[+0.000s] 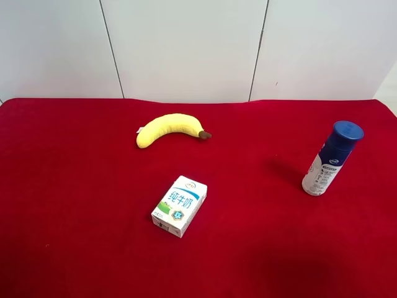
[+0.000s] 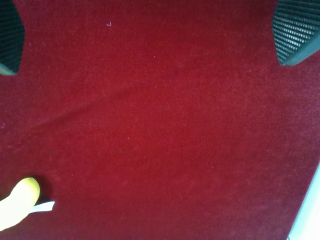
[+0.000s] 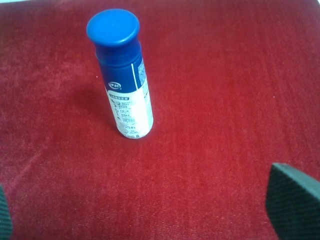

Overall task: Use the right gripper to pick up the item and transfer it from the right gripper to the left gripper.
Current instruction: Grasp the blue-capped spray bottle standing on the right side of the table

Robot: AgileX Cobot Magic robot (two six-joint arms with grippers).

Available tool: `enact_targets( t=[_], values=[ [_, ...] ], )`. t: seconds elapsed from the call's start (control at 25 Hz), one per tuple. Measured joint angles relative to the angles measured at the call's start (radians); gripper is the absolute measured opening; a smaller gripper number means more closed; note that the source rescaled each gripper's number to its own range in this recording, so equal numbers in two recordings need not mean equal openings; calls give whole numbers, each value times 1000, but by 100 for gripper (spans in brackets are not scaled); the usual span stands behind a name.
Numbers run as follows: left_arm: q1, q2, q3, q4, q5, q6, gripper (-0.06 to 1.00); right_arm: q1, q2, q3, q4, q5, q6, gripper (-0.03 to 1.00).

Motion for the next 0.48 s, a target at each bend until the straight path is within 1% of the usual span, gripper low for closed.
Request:
enact_targets(
  t=[0.48],
  values=[
    [0, 0, 0, 0, 0, 0, 100, 0, 0, 0, 0, 0, 0, 100]
  ],
)
